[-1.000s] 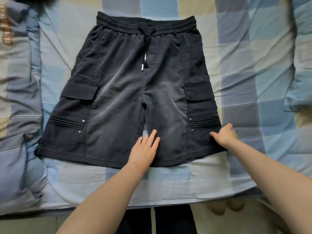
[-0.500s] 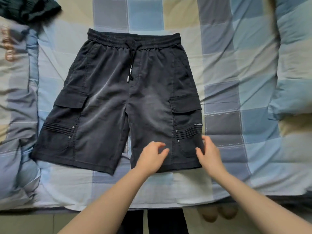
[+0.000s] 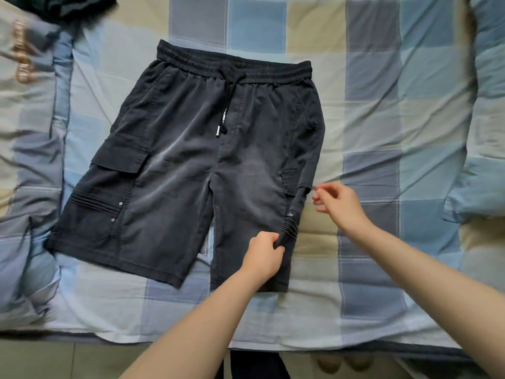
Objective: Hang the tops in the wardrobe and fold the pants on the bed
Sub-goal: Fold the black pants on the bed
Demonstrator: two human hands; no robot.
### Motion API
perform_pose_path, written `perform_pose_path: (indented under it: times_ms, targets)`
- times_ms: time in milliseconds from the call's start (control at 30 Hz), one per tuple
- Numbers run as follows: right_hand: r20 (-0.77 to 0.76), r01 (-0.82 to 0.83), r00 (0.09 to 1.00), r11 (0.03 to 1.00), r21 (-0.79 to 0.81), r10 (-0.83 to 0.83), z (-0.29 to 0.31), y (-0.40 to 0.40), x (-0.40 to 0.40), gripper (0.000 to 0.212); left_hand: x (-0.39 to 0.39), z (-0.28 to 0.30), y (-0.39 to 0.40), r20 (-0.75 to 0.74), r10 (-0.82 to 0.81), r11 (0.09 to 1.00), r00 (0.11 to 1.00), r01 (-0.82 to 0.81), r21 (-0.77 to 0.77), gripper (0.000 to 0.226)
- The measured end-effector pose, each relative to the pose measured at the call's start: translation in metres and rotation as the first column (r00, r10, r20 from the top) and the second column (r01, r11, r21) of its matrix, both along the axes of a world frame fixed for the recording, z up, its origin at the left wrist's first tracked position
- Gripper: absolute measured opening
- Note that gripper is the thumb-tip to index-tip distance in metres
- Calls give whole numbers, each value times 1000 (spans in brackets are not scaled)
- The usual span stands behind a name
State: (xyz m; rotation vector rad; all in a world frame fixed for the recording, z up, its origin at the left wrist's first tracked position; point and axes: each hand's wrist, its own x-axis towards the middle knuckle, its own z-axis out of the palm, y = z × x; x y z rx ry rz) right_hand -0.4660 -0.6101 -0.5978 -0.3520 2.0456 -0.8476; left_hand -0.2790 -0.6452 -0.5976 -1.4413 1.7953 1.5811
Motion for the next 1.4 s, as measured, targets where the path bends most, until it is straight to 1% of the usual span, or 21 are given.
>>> perform_pose_path:
  times_ms: [67, 133, 233, 267, 300, 400, 500, 567, 600, 700, 767, 833, 933, 1000, 1100, 1133, 1167, 1200, 1267, 1333, 1400]
  targets:
    - [63, 96, 993, 995, 35, -98, -19, -42, -28, 11, 8, 1, -5, -9, -16, 1000, 1000, 16, -1, 33]
    - [126, 183, 973, 980, 79, -192, -31, -82, -47, 17, 17, 0, -12, -32, -17, 1000, 999, 18, 18, 30]
    - [94, 280, 952, 951, 128, -293, -41, -129, -60, 39, 30, 1, -26, -99, -30, 996, 995, 39, 85, 18]
    - [67, 291, 951, 949, 124, -301, -44, -142, -57, 42, 36, 1, -32, -118, -27, 994, 993, 39, 106, 16]
    - [47, 294, 952, 949, 115, -301, -46, -152, -55, 38, 42, 2, -36, -131, -23, 992, 991, 39, 123, 15]
    - [-1, 290, 957, 950, 117, -292, -49, -177, -48, 18, 61, 9, -50, -176, 16, 982, 984, 18, 186, 14]
    - [-7, 362, 931, 924, 120, -364, -42, -202, -44, 9, 88, 19, -66, -221, 85, 964, 971, -24, 265, 17]
    - [-51, 395, 919, 911, 121, -392, -36, -220, -34, 18, 113, 27, -82, -217, 147, 954, 965, -80, 290, 21]
    - [-98, 379, 924, 919, 110, -370, -33, -229, -26, 19, 127, 31, -91, -216, 188, 946, 958, -117, 302, 20]
    - [-214, 242, 949, 970, 23, -232, -19, -270, 13, 22, 178, 34, -125, -191, 333, 910, 924, -261, 323, 17]
    - [-239, 125, 963, 992, -8, -123, -13, -300, 43, 24, 212, 33, -146, -153, 417, 887, 896, -363, 286, 14]
    - [-227, 57, 972, 998, -36, -64, -9, -329, 73, 20, 246, 28, -166, -108, 469, 874, 877, -442, 203, 14]
    - [-180, 5, 983, 998, -69, -18, -5, -367, 113, 26, 290, 11, -195, -41, 513, 856, 857, -515, -43, 17]
    - [-179, -27, 984, 997, -73, 14, -9, -389, 136, 27, 316, -4, -215, -8, 550, 825, 835, -545, -147, 14]
    - [-173, -31, 985, 999, -37, 24, -19, -415, 154, 10, 342, -26, -238, 39, 566, 803, 823, -541, -249, 11]
    - [-200, -42, 979, 999, -6, 40, -24, -421, 158, 8, 350, -32, -244, 62, 557, 806, 828, -521, -282, 11]
    - [-258, -60, 964, 998, 28, 65, -28, -426, 158, 13, 354, -38, -249, 76, 550, 807, 832, -505, -307, 8]
    - [-331, -83, 939, 995, 63, 99, -32, -432, 160, 24, 359, -43, -253, 87, 553, 803, 829, -503, -319, 4]
    - [-430, -115, 892, 990, 79, 138, -36, -439, 163, 41, 364, -49, -259, 104, 563, 800, 820, -509, -316, 9]
    - [-493, -155, 855, 986, 59, 164, -37, -447, 169, 46, 365, -51, -263, 113, 569, 790, 815, -504, -349, 11]
    - [-528, -229, 817, 971, 70, 231, -35, -455, 179, 42, 368, -50, -265, 126, 554, 779, 823, -460, -426, 9]
